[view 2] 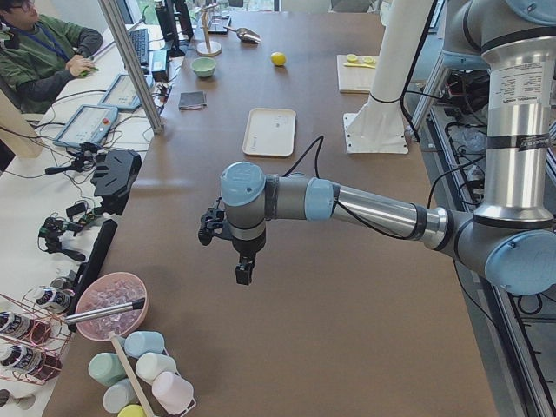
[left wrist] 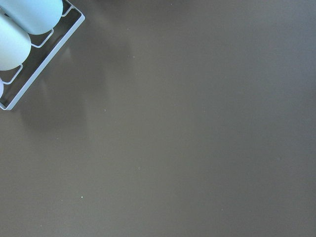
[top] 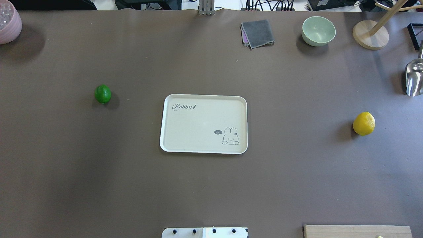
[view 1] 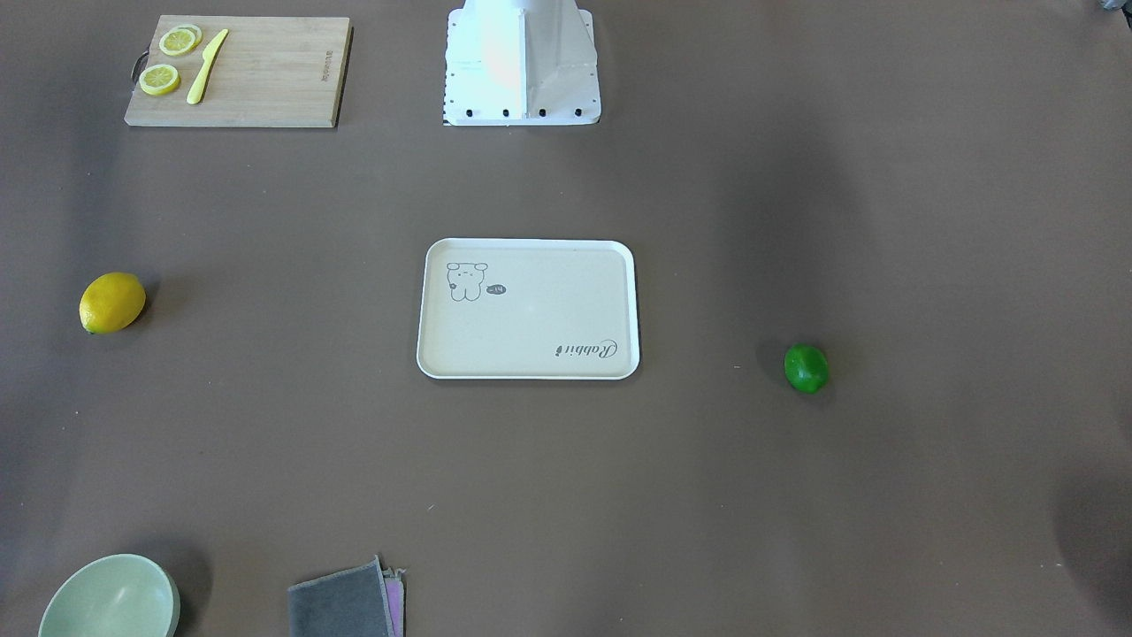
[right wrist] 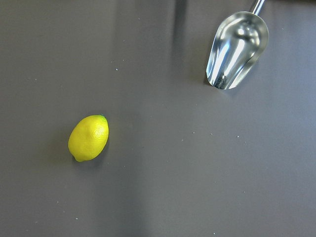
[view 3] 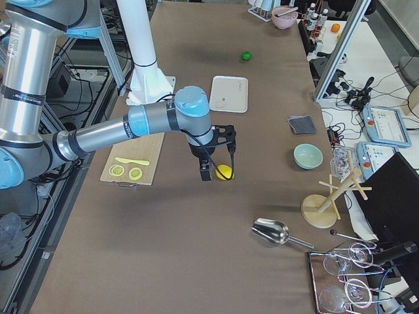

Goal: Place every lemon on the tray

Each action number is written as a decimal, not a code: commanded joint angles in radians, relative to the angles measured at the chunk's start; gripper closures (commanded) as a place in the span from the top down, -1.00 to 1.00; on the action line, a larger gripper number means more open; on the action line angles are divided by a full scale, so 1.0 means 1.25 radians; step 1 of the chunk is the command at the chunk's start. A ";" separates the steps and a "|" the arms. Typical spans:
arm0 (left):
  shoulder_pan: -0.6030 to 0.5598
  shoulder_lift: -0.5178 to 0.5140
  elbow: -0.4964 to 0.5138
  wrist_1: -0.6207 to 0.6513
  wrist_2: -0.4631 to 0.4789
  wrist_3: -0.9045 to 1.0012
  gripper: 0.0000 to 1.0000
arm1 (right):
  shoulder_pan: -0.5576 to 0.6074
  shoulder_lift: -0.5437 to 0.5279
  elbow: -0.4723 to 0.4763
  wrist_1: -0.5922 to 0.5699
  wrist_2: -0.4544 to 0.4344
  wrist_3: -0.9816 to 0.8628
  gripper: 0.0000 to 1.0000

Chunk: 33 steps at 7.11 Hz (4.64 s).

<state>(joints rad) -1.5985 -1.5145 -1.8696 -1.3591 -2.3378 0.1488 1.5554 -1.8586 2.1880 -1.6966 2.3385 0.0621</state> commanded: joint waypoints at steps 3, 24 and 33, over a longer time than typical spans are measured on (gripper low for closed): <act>0.001 0.002 -0.033 -0.021 0.000 0.001 0.99 | 0.000 -0.004 0.001 0.000 0.003 0.001 1.00; 0.548 -0.251 0.269 -0.748 0.180 -0.790 0.98 | -0.288 0.081 -0.151 0.385 -0.105 0.549 1.00; 0.631 -0.297 0.373 -0.831 0.291 -0.844 -0.60 | -0.288 0.083 -0.151 0.385 -0.109 0.548 1.00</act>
<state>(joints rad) -0.8106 -1.8867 -1.4041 -2.3961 -1.9763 -0.9065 1.1947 -1.7554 1.9988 -1.2149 2.2035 0.7472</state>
